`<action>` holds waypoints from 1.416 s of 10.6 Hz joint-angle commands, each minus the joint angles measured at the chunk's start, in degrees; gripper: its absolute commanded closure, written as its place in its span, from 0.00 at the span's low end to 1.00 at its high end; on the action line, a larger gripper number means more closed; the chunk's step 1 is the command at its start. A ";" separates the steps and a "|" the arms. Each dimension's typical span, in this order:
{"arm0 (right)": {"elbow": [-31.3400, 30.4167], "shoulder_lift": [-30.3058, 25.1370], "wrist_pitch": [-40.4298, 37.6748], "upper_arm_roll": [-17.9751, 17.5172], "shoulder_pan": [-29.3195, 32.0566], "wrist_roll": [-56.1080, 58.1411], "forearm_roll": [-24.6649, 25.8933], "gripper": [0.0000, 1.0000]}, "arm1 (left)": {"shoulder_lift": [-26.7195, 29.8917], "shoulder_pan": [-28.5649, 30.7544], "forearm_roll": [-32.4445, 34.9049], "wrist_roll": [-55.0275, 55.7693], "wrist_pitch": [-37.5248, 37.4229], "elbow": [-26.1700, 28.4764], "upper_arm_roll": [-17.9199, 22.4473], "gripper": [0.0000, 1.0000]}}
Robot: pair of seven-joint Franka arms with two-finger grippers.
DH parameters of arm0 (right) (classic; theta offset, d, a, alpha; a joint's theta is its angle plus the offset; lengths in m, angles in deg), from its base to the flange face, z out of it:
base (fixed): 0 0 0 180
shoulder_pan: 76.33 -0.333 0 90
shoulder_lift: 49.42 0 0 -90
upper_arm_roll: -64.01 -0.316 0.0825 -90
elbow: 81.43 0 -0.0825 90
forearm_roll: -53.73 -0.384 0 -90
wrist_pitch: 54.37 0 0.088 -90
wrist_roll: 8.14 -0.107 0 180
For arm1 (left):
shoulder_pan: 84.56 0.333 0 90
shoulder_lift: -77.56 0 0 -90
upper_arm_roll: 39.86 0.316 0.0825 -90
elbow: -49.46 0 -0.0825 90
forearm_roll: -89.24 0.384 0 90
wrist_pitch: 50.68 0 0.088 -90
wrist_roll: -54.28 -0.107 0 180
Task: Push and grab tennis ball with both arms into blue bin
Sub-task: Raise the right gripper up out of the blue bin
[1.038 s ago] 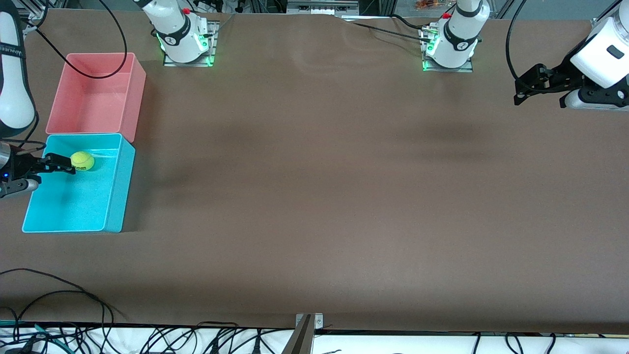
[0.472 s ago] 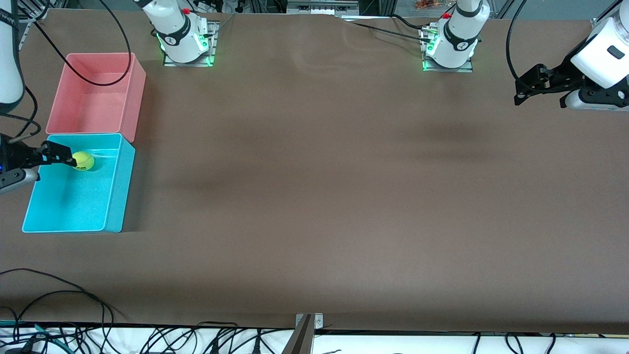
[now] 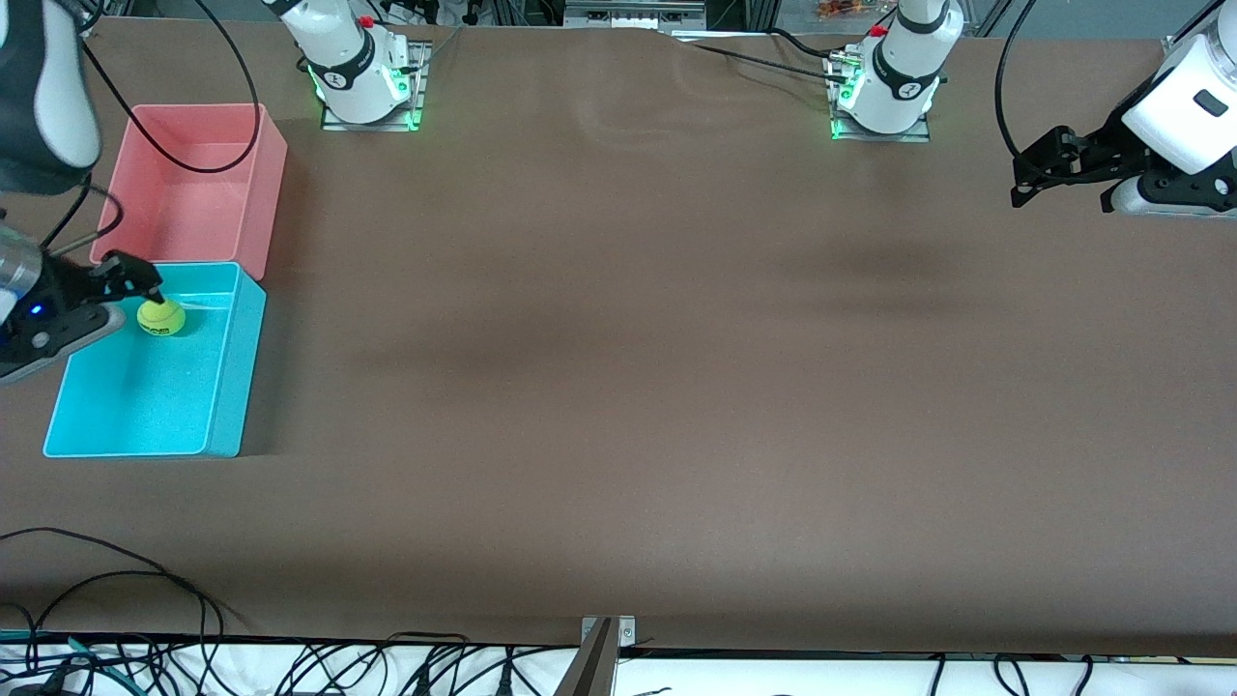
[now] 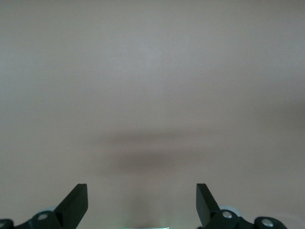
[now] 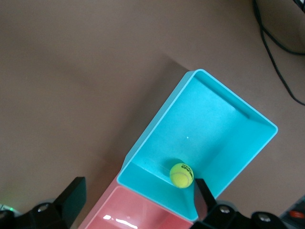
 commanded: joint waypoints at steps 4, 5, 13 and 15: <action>1.78 -2.07 -2.17 -2.21 0.21 -6.26 -3.59 0.00 | -0.78 -0.30 -0.16 0.43 -1.23 -1.97 -0.09 0.00; 1.87 -1.89 -2.17 -2.30 0.21 -6.87 -4.30 0.00 | -0.78 -0.30 -0.16 0.43 -1.23 -2.06 -0.44 0.00; 1.78 -3.65 -1.03 20.88 -21.48 -21.68 -11.51 0.00 | -0.78 -0.21 -0.16 0.43 -1.23 -2.06 -0.44 0.00; 1.78 -4.17 -0.76 25.63 -25.53 -23.83 -13.09 0.00 | -0.78 -0.21 -0.16 0.43 -1.23 -2.06 -0.44 0.00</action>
